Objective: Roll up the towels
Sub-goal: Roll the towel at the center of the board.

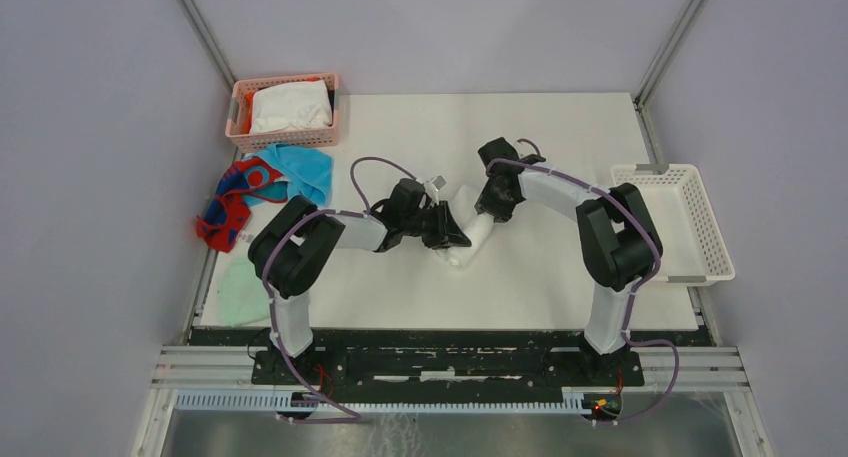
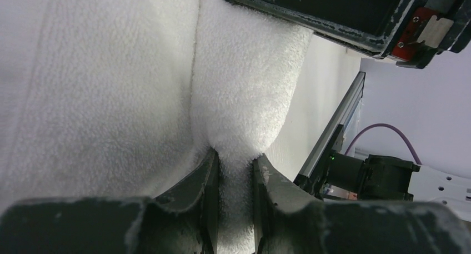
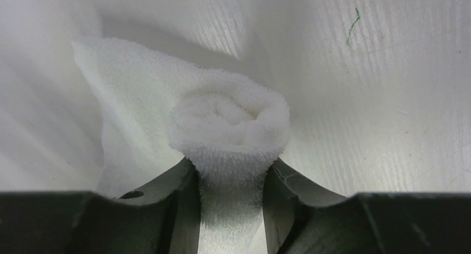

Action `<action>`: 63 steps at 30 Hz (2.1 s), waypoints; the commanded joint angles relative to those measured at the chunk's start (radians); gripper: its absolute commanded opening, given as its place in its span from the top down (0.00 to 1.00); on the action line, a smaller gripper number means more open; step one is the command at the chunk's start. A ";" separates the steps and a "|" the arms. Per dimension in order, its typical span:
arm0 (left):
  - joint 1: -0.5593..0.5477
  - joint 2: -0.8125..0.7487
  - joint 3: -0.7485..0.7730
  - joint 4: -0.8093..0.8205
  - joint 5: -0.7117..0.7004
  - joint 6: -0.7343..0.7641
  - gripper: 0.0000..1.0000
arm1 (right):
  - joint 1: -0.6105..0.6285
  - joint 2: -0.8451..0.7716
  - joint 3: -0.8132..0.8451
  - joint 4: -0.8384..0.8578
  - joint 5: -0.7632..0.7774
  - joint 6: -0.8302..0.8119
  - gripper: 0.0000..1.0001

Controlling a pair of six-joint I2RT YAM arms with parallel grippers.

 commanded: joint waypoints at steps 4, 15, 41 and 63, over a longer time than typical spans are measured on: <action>-0.010 -0.059 -0.115 -0.139 -0.125 -0.041 0.63 | 0.019 0.037 0.066 -0.101 0.064 -0.024 0.71; -0.235 -0.366 -0.029 -0.506 -0.769 0.155 0.37 | 0.064 0.061 0.087 -0.118 0.032 -0.028 0.86; -0.595 0.077 0.281 -0.361 -1.413 0.738 0.27 | 0.074 0.067 0.086 -0.114 -0.036 -0.054 0.88; -0.210 -0.135 0.042 -0.293 -0.435 0.276 0.73 | 0.017 -0.228 -0.134 0.198 -0.140 -0.060 0.29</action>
